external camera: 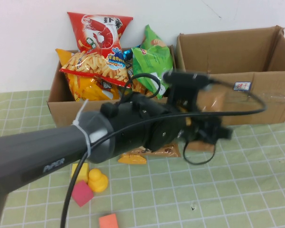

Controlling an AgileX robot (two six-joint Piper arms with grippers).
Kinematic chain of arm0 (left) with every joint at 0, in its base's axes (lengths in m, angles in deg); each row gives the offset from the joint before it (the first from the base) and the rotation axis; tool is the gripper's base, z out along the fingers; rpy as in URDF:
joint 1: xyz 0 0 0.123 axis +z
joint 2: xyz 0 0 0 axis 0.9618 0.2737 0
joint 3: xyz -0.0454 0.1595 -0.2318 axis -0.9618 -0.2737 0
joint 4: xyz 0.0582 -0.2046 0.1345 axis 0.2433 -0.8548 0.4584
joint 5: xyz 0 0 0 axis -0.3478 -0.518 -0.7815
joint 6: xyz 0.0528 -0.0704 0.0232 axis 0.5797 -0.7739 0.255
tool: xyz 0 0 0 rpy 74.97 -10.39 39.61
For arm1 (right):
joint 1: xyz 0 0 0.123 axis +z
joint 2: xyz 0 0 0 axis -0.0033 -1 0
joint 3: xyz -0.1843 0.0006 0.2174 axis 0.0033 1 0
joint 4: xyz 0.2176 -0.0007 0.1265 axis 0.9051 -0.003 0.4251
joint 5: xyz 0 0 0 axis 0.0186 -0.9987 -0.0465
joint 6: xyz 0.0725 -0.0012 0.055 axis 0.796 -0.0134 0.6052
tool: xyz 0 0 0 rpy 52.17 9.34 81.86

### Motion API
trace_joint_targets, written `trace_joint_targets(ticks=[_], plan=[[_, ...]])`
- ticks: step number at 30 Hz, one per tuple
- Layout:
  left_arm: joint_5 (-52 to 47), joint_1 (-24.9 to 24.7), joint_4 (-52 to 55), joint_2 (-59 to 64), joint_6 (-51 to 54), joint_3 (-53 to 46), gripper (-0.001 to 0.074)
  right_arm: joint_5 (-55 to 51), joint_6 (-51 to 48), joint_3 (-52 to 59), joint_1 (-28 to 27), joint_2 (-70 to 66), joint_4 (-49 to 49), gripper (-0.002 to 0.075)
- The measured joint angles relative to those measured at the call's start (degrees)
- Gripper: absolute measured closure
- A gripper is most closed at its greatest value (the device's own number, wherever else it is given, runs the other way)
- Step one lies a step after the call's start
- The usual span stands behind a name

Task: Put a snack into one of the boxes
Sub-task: Place the biscuit in the biscuit box

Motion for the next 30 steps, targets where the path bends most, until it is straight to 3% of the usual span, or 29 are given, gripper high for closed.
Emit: trace_joint_targets(ticks=[7, 12, 20, 27, 30], plan=[[17.8, -0.5, 0.0, -0.1, 3.1, 5.3, 0.0305, 0.0, 0.0, 0.0, 0.0, 0.0, 0.9, 0.0728], [19.5, 0.0, 0.0, 4.2, 3.8, 17.5, 0.0305, 0.0, 0.0, 0.0, 0.0, 0.0, 1.5, 0.0728], [20.7, 1.4, 8.4, 15.6, 6.6, 35.5, 0.0305, 0.0, 0.0, 0.0, 0.0, 0.0, 1.8, 0.0728], [27.8, 6.0, 9.6, 25.2, 9.0, 40.6, 0.0305, 0.0, 0.0, 0.0, 0.0, 0.0, 1.8, 0.0728], [32.0, 7.3, 7.8, 28.3, 9.3, 40.6, 0.023, 0.0, 0.0, 0.0, 0.0, 0.0, 1.8, 0.0728]])
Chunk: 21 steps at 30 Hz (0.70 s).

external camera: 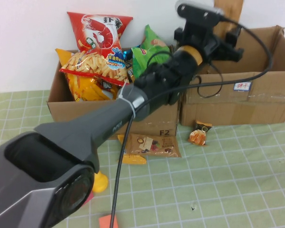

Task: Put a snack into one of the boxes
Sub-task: Place the biscuit in the biscuit box, then pick up the biscuit

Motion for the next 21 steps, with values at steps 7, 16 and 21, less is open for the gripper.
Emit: trace_joint_targets(ticks=[7, 16, 21], plan=[[-5.0, 0.5, -1.1, 1.1, 0.8, 0.4, 0.0207, 0.0, 0.0, 0.0, 0.0, 0.0, 0.0, 0.0728], [-55.5, -1.5, 15.5, -10.6, 10.0, 5.9, 0.0703, 0.0, 0.0, 0.0, 0.0, 0.0, 0.0, 0.0728], [-69.4, -1.6, 19.9, -19.3, 12.4, 6.5, 0.0731, 0.0, -0.1, 0.0, 0.0, 0.0, 0.0, 0.0728]])
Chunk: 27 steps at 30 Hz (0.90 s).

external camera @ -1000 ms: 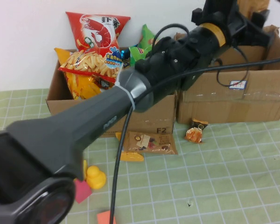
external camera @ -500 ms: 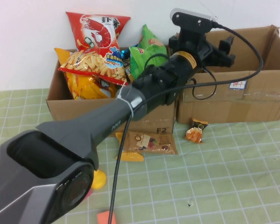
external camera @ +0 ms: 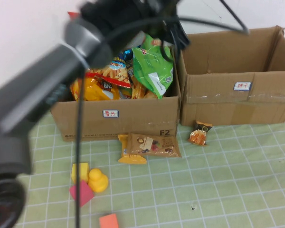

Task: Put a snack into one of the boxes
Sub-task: Pick up the biscuit

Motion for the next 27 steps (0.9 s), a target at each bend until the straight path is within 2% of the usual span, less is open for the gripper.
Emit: trace_joint_targets(ticks=[7, 11, 16, 21, 27], plan=[[-9.1, -0.3, 0.4, -8.6, 0.0, 0.2, 0.0736, 0.0, 0.0, 0.0, 0.0, 0.0, 0.0, 0.0728], [-9.6, -0.8, -0.2, -13.4, 0.0, -5.5, 0.0736, 0.0, 0.0, 0.0, 0.0, 0.0, 0.0, 0.0728], [-3.1, -1.2, -0.7, -21.7, -3.8, -22.0, 0.0736, 0.0, 0.0, 0.0, 0.0, 0.0, 0.0, 0.0728], [9.0, -1.2, -0.8, -33.6, -8.1, -44.7, 0.0736, 0.0, -1.8, 0.0, 0.0, 0.0, 0.1, 0.0728], [18.3, -1.2, 1.8, -49.5, -12.0, -66.7, 0.0736, 0.0, -3.1, 0.0, 0.0, 0.0, 2.8, 0.0728]])
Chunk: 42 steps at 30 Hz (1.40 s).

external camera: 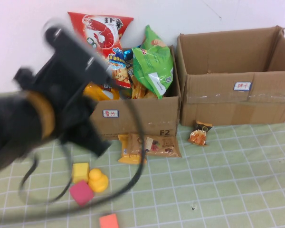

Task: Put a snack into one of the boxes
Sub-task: Pick up the biscuit

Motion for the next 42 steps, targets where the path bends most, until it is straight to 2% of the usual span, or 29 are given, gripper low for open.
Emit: trace_joint_targets(ticks=[9, 15, 18, 23, 25, 28, 36, 42], plan=[[0.4, 0.0, 4.9, -17.4, -1.3, -17.1, 0.0736, 0.1, -6.0, 0.0, 2.0, -1.5, 0.8, 0.0728], [0.4, 0.0, 5.9, -30.2, -2.0, -25.9, 0.0736, 0.5, -7.1, -1.1, 5.2, -9.6, 1.0, 0.0723], [0.4, 0.0, 6.3, -36.4, -3.5, -30.1, 0.0736, 1.0, -7.8, -3.2, 6.7, -14.7, 1.5, 0.0679], [-1.5, 0.0, 7.1, -43.2, -5.5, -36.2, 0.0736, 8.1, -13.1, -7.6, 9.9, -23.9, 5.7, 0.0515], [-2.7, 0.0, 9.4, -45.3, -6.8, -38.9, 0.0736, 13.6, -18.2, -10.9, 12.2, -30.1, 11.6, 0.0426], [-2.5, 0.0, 13.5, -46.0, -9.9, -40.8, 0.0736, 17.0, -22.3, -15.0, 13.6, -36.4, 18.8, 0.0362], [-1.6, 0.0, 20.1, -46.3, -17.5, -41.1, 0.0736, 19.0, -25.8, -26.0, 14.0, -51.1, 33.5, 0.0318], [-1.3, 0.0, 22.7, -46.5, -20.3, -41.3, 0.0736, 18.1, -26.2, -32.5, 14.2, -60.4, 36.4, 0.0317]])
